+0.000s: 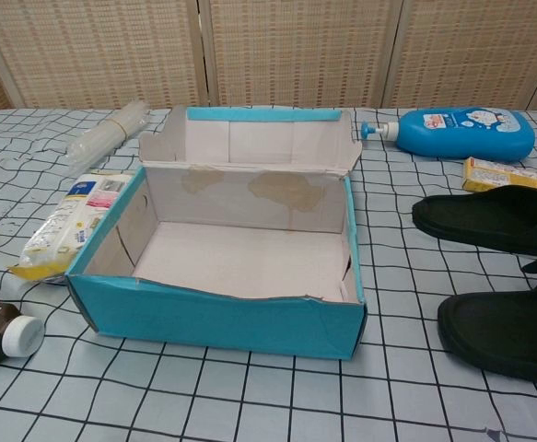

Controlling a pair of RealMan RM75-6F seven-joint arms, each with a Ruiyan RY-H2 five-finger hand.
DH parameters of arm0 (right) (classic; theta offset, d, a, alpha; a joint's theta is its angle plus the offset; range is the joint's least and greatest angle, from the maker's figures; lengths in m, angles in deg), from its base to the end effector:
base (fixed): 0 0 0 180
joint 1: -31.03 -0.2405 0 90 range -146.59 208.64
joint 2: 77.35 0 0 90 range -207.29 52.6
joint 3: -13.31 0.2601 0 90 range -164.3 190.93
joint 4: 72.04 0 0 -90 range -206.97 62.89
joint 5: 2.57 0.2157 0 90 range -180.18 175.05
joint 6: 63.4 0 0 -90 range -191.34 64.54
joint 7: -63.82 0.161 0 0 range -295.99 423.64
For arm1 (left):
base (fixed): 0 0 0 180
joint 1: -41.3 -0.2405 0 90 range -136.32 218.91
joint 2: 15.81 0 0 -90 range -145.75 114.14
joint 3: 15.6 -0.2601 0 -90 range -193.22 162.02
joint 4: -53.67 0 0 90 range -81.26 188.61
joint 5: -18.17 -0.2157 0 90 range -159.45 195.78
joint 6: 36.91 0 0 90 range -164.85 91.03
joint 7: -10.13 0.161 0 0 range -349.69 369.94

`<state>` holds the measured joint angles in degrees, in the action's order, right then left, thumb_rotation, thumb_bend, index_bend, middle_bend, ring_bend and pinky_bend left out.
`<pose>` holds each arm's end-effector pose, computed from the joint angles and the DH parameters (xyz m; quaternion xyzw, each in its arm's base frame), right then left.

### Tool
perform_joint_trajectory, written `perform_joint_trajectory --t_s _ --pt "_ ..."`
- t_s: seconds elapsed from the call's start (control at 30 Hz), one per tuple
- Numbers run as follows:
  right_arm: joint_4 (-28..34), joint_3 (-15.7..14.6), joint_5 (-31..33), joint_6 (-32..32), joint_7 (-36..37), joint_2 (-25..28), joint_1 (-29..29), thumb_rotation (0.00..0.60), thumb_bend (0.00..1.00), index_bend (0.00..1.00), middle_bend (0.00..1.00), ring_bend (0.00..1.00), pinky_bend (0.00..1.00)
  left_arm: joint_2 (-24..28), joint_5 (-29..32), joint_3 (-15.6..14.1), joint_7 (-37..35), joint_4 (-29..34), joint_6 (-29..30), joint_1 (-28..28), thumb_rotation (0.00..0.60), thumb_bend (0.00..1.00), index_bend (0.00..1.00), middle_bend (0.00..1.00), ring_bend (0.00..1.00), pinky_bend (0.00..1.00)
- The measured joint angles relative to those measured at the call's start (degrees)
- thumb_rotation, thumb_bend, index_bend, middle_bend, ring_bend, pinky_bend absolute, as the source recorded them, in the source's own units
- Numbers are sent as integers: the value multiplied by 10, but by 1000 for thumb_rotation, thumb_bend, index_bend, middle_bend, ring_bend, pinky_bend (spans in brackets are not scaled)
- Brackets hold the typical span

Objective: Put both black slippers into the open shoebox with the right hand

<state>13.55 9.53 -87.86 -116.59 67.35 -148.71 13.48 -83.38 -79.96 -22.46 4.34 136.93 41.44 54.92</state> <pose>-0.3307 -0.2176 0.0331 0.7290 -0.5056 0.2302 0.3999 -0.3091 0.2037 0.0966 -0.7331 -0.3705 -0.3600 0.4423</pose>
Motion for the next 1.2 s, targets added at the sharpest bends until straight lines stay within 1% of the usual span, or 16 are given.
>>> perform_joint_trajectory --t_s 0.07,0.1,0.17,0.2,0.23,0.3,0.33,0.37,0.43,0.5,0.6,0.73,0.83,1.03,1.07,1.2 --pt "-4 0 9 7 -8 -6 -3 600 0 0 15 2 153 0 0 0 -1 -1 1 0 600 515 313 247 281 424" --pt "-5 1 11 7 -11 -9 -4 600 0 4 57 23 201 0 1 0 -2 0 0 0 600 515 313 248 281 424" --pt "-11 2 15 1 -19 -16 -3 600 0 26 166 114 299 0 2 0 -4 0 -1 0 600 516 313 248 281 424" --pt "-13 3 17 -3 -22 -20 -2 600 0 62 222 186 356 0 1 0 -4 0 0 0 600 516 313 247 281 424" --pt "-15 4 18 -9 -26 -23 0 600 0 91 257 230 395 0 0 0 -3 -1 0 0 600 517 314 247 281 424" --pt "-19 6 20 -19 -31 -28 3 600 0 199 384 358 517 0 1 1 -4 -1 0 0 600 517 313 247 281 424" --pt "-22 7 21 -28 -34 -31 6 600 0 230 416 388 548 0 1 1 -5 -1 0 0 600 516 314 247 281 424" --pt "-24 8 22 -35 -36 -34 8 600 0 283 460 432 592 0 1 1 -7 -1 0 0 600 516 314 247 281 424" --pt "-26 11 22 -53 -41 -37 13 600 0 348 501 477 640 0 1 1 -6 -1 0 0 600 516 314 247 281 425" --pt "-25 14 22 -69 -46 -38 17 600 0 372 516 490 656 0 1 1 -5 -1 1 0 600 516 314 247 281 424" --pt "-11 18 19 -95 -59 -31 24 600 0 379 519 492 658 1 2 1 -7 0 1 0 600 517 314 247 281 424" --pt "32 24 14 -123 -82 -9 30 600 0 381 520 492 659 1 2 1 -6 0 1 -1 600 516 314 247 281 424" --pt "79 29 8 -139 -105 13 31 600 0 381 522 492 661 3 2 0 -11 2 -2 0 600 517 314 247 281 425" --pt "217 42 4 -146 -164 66 21 600 0 384 527 493 669 6 0 -1 -6 6 -2 0 600 517 314 247 281 424" --pt "247 47 6 -144 -183 74 16 600 0 384 527 493 669 6 -2 -2 -5 7 -1 0 600 516 314 247 281 424" --pt "324 66 31 -127 -255 83 -10 600 0 383 527 493 669 7 -7 -4 1 9 0 0 600 517 314 248 281 424"
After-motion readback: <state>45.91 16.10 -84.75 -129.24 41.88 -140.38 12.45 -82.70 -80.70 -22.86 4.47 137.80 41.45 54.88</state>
